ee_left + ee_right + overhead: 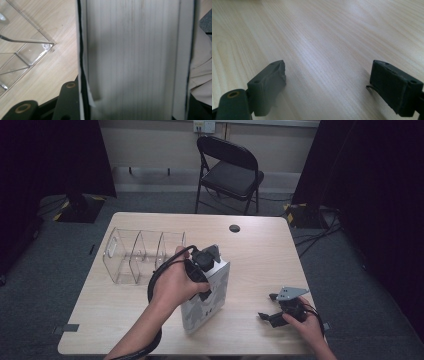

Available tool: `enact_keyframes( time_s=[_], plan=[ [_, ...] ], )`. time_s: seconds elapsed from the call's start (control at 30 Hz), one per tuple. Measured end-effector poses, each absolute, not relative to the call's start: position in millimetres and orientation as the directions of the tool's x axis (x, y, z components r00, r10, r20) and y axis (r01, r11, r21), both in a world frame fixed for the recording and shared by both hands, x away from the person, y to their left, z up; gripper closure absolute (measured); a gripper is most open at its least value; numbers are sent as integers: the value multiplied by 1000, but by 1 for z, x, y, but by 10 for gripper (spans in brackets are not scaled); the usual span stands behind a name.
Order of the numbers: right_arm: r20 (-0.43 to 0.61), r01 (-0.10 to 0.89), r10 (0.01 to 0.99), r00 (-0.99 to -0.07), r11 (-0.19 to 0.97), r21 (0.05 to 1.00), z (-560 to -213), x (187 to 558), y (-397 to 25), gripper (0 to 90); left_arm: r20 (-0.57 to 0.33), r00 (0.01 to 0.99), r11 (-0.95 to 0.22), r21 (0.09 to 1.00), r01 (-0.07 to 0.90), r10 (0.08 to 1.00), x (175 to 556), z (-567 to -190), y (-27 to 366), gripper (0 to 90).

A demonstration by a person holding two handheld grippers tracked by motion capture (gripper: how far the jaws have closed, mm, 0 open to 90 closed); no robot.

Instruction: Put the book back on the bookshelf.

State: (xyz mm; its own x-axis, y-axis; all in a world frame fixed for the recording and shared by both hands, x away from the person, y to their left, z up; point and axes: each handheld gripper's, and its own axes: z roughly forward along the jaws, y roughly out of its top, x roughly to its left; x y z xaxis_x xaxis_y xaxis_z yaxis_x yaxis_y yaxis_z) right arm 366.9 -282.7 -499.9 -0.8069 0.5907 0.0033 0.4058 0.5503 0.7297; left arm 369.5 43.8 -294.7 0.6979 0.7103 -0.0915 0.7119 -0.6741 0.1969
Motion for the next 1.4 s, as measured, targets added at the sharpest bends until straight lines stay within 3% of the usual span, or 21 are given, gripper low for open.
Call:
enact_keyframes(
  time_s=[1.4],
  plan=[
    [5,407,591,-807,550,730,-500,367,-283,124,-93,609,-584,202,787,788,371,-287,96,528]
  ],
)
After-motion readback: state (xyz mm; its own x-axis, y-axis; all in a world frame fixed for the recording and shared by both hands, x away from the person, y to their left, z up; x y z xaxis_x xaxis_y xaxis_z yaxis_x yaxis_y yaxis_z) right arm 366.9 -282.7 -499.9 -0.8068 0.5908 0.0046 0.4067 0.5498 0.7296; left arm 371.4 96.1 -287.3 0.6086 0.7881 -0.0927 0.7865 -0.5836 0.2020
